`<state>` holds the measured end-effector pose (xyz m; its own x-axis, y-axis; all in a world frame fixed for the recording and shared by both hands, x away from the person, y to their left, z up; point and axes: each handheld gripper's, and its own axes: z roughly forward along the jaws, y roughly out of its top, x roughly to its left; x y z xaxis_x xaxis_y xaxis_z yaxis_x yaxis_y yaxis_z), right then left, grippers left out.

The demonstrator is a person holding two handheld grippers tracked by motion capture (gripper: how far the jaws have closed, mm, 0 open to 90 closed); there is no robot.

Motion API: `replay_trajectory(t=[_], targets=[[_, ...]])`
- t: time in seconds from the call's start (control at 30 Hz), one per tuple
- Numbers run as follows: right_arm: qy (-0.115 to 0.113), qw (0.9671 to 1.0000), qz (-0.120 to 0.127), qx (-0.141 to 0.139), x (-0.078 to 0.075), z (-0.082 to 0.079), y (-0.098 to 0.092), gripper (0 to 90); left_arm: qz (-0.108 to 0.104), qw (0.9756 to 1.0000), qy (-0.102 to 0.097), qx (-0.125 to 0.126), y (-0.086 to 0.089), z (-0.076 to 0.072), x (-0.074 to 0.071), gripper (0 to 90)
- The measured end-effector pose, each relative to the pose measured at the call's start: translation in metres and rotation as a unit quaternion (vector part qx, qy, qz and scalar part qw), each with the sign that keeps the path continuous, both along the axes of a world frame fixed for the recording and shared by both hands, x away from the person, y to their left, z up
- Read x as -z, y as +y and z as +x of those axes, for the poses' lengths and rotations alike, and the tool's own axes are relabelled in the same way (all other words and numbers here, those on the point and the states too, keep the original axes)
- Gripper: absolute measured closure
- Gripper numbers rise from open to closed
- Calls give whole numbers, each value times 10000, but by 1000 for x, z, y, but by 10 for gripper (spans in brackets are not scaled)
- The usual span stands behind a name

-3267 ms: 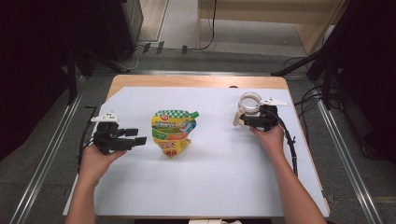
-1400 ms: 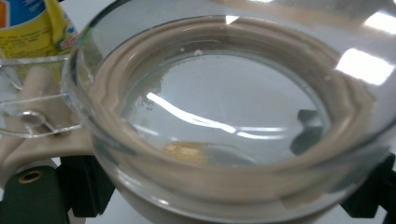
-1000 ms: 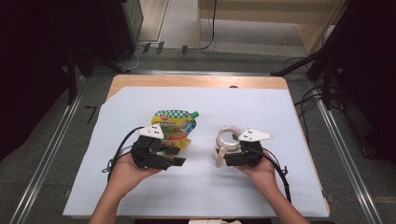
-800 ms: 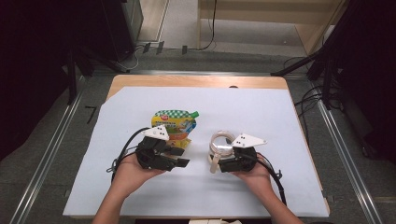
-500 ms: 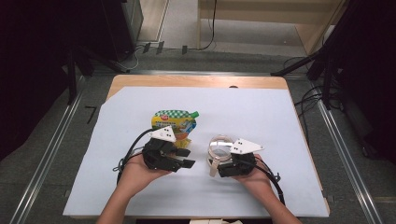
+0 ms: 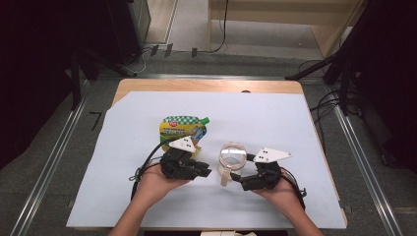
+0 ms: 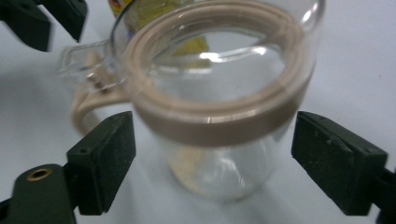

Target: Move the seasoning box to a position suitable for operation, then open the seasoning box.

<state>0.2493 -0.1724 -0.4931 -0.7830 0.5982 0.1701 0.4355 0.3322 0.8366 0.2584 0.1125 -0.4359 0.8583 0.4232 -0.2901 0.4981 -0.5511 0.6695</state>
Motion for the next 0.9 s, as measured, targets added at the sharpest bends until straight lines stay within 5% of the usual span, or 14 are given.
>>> replay_trajectory(t=[0.27, 0.5, 0.6, 0.73, 0.9], targets=[[146, 9996, 138, -218, -11, -13, -27, 440, 3, 10000, 37, -4, -19, 2, 12, 900], [432, 9985, 306, 139, -11, -7, -37, 520, 56, 10000, -35, -20, -27, 0, 18, 900], [407, 9985, 331, 172, -11, -6, -37, 566, 16, 10000, -69, -1, -30, 0, 19, 900], [321, 9991, 219, 188, -13, -9, -34, 775, 45, 10000, -46, -21, -36, 0, 22, 890], [156, 9996, 171, 139, -16, -13, -28, 900, 82, 9999, -117, -3, -40, -3, 21, 900]])
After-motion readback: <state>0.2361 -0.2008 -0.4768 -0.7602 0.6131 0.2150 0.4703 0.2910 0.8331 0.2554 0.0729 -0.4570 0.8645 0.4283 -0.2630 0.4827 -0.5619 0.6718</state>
